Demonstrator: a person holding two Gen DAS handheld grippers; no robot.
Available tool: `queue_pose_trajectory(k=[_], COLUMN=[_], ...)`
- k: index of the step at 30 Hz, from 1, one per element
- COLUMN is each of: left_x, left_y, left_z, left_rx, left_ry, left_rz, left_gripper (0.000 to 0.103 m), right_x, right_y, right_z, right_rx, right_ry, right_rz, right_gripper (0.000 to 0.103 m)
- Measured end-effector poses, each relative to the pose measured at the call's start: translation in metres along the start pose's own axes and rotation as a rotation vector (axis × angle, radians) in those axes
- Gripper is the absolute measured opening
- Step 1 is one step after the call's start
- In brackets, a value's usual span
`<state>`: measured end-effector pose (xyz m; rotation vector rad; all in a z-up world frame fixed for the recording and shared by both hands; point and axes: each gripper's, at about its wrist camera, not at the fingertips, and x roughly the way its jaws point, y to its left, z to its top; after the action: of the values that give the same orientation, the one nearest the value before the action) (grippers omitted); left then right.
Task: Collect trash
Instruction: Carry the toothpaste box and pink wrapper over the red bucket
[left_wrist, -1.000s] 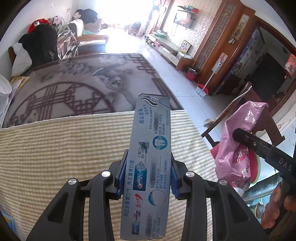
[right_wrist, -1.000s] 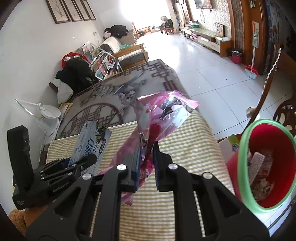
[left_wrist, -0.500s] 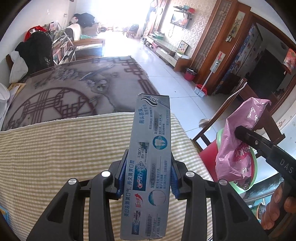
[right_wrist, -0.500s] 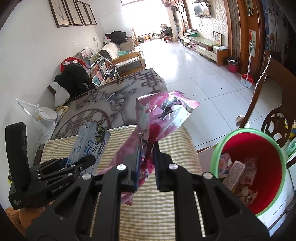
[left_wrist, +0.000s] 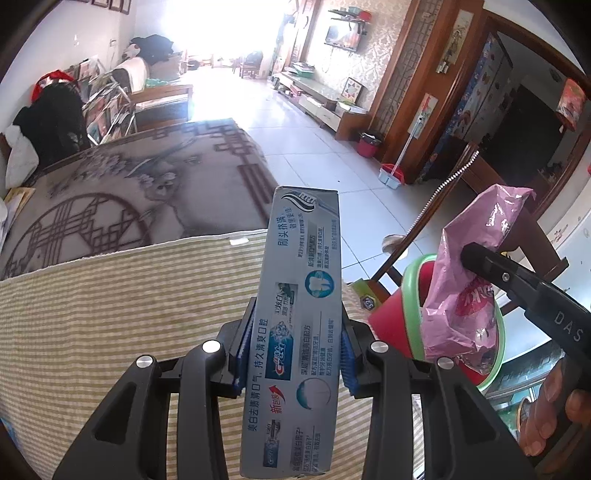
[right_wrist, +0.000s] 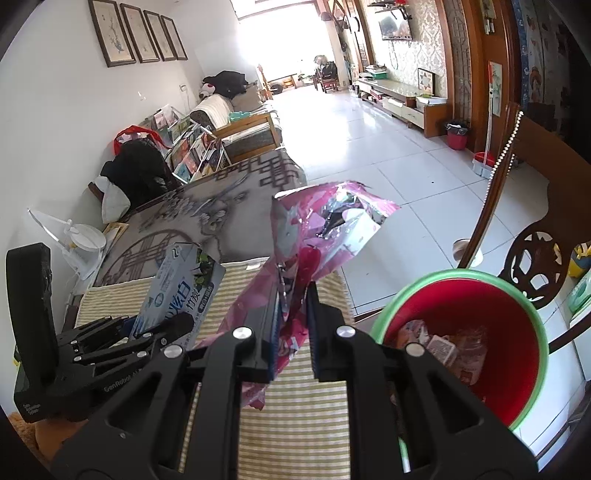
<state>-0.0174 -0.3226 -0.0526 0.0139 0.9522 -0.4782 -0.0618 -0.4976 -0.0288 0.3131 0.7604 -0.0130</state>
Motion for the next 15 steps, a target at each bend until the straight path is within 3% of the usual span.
queue_pose_trajectory(k=[15], left_x=[0.024], left_y=[-0.045], left_z=[0.011], left_rx=[0.071], left_ry=[0.031], left_rz=[-0.021], left_gripper=[0.036], right_x=[-0.011], right_y=[-0.054], right_z=[0.001], right_rx=[0.076], right_ry=[-0.017], right_rz=[-0.06], right_gripper=[0.014])
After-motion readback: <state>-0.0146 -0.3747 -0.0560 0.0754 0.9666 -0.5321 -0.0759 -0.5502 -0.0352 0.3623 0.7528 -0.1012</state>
